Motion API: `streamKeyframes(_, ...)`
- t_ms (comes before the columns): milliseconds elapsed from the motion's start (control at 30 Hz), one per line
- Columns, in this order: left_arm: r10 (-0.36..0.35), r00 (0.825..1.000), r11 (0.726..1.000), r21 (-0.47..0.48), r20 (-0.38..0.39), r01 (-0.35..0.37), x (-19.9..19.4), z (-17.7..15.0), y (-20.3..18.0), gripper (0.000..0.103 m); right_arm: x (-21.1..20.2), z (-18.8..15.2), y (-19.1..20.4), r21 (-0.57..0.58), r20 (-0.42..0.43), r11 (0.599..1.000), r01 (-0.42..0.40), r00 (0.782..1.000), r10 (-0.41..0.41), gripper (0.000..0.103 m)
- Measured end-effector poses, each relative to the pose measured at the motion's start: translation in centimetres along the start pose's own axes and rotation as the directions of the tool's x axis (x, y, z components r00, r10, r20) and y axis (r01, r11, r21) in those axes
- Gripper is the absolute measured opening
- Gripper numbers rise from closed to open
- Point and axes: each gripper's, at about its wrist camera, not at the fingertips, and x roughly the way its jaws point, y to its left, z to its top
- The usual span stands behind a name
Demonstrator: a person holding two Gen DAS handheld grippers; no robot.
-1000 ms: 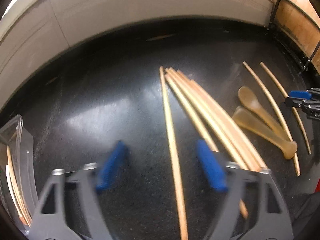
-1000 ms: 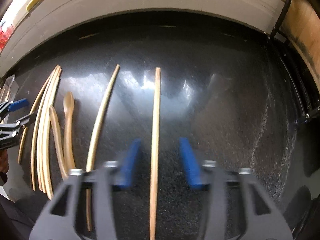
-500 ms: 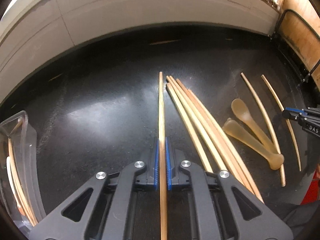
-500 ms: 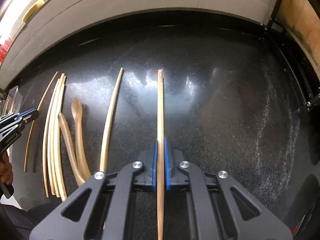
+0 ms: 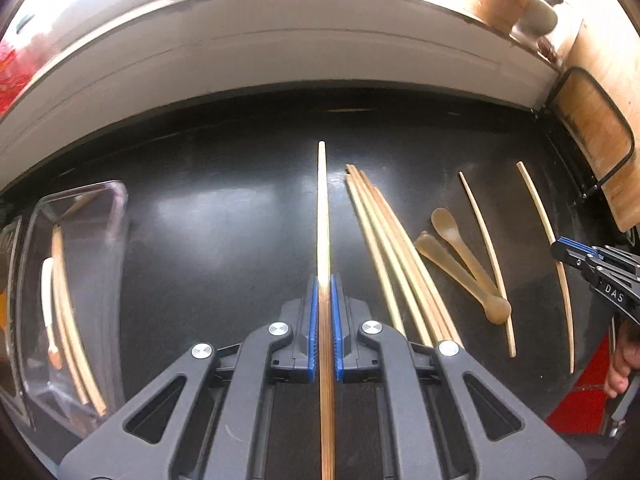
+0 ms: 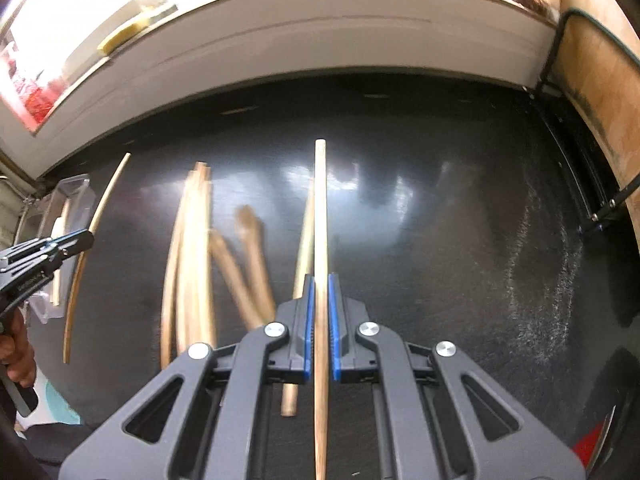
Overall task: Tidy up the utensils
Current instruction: 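Carry both chopsticks into the clear tray and open both grippers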
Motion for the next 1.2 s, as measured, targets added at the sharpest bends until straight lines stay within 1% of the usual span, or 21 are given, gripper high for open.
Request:
streamKeyframes(100, 0.000, 1.000, 0.999, -0.035, 0.007, 0.000, -1.7, -0.3, 1.8, 0.006, -0.6, 0.5, 2.8, -0.018, 0.000, 0.999, -0.038, 0.999, 0.038, 0.008)
streamKeyframes(167, -0.003, 1.000, 0.998, -0.058, 0.021, 0.005, -2.9, -0.6, 3.2, 0.006, -1.1, 0.9, 5.3, -0.040, 0.002, 0.997, -0.072, 0.997, 0.073, 0.008)
streamKeyframes(367, 0.026, 0.999, 0.988, -0.151, 0.044, -0.019, -7.0, -2.0, 10.7, 0.006, -2.2, 1.9, 15.0, -0.115, 0.000, 0.976, -0.183, 0.983, 0.184, 0.008)
streamKeyframes(500, 0.073, 0.996, 0.978, -0.198, 0.057, -0.061, -9.2, -3.0, 16.6, 0.006, -2.1, 2.4, 22.2, -0.156, -0.020, 0.950, -0.271, 0.962, 0.271, 0.008)
streamKeyframes(633, 0.118, 0.992, 0.962, -0.255, 0.053, -0.101, -10.4, -4.1, 21.9, 0.006, -1.3, 2.8, 29.9, -0.190, -0.066, 0.914, -0.358, 0.934, 0.351, 0.008)
streamKeyframes(767, 0.138, 0.989, 0.950, -0.290, 0.053, -0.117, -11.1, -5.0, 25.9, 0.006, -0.5, 3.3, 35.3, -0.211, -0.089, 0.892, -0.399, 0.917, 0.389, 0.008)
streamKeyframes(867, 0.132, 0.990, 0.942, -0.317, 0.055, -0.109, -11.4, -5.5, 28.2, 0.006, 0.0, 3.3, 38.1, -0.222, -0.099, 0.885, -0.409, 0.913, 0.397, 0.008)
streamKeyframes(967, 0.123, 0.991, 0.939, -0.330, 0.060, -0.097, -11.4, -5.4, 29.4, 0.006, 0.3, 3.5, 39.8, -0.227, -0.112, 0.883, -0.410, 0.912, 0.394, 0.008)
streamKeyframes(1067, 0.112, 0.992, 0.941, -0.328, 0.061, -0.086, -11.1, -5.2, 29.9, 0.006, 0.8, 3.8, 40.9, -0.227, -0.119, 0.887, -0.403, 0.915, 0.386, 0.008)
streamKeyframes(1200, 0.093, 0.994, 0.942, -0.327, 0.056, -0.070, -10.4, -4.9, 30.2, 0.006, 1.4, 4.1, 41.2, -0.218, -0.126, 0.893, -0.394, 0.919, 0.375, 0.008)
